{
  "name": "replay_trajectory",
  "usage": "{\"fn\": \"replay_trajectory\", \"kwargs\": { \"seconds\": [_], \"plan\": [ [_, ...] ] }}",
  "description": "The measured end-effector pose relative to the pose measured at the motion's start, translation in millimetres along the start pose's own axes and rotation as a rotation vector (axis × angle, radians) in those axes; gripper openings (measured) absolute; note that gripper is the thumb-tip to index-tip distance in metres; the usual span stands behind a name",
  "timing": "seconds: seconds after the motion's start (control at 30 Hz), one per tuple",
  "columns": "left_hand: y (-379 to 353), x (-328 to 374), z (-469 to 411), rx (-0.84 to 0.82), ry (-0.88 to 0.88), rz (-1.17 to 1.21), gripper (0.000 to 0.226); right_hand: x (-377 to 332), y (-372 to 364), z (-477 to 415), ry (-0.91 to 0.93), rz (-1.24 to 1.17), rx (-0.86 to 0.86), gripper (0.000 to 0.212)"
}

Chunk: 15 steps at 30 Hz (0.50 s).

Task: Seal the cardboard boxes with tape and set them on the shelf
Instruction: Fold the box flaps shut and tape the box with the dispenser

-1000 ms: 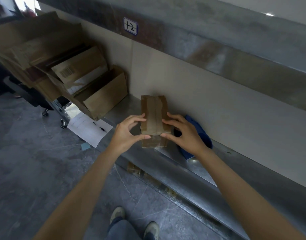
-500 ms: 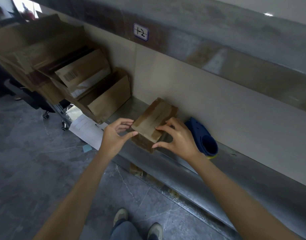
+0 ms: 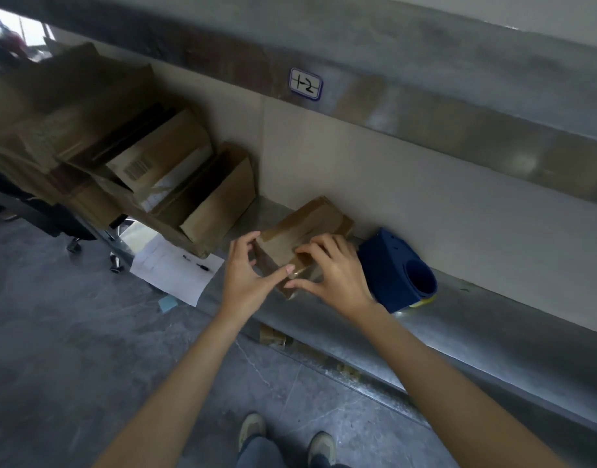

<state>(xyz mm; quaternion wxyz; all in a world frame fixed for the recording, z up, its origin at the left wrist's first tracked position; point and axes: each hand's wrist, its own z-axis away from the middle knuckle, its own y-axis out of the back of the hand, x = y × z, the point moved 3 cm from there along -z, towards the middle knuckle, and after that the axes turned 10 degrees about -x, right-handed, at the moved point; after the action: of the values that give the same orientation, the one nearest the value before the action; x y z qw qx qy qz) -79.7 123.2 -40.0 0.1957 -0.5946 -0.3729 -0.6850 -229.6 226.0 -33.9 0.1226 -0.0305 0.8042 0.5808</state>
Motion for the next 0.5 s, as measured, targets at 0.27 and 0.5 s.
{"fn": "replay_trajectory", "kwargs": {
  "seconds": [0.27,0.5],
  "plan": [
    [-2,-6,-10,-0.108,0.021,0.254,0.078,31,20,7,-0.195,-0.052,-0.032,0.067],
    [15,-7,-55,-0.363,0.026,0.198,0.078,49,24,19,-0.554,-0.437,-0.141,0.081]
  ]
}}
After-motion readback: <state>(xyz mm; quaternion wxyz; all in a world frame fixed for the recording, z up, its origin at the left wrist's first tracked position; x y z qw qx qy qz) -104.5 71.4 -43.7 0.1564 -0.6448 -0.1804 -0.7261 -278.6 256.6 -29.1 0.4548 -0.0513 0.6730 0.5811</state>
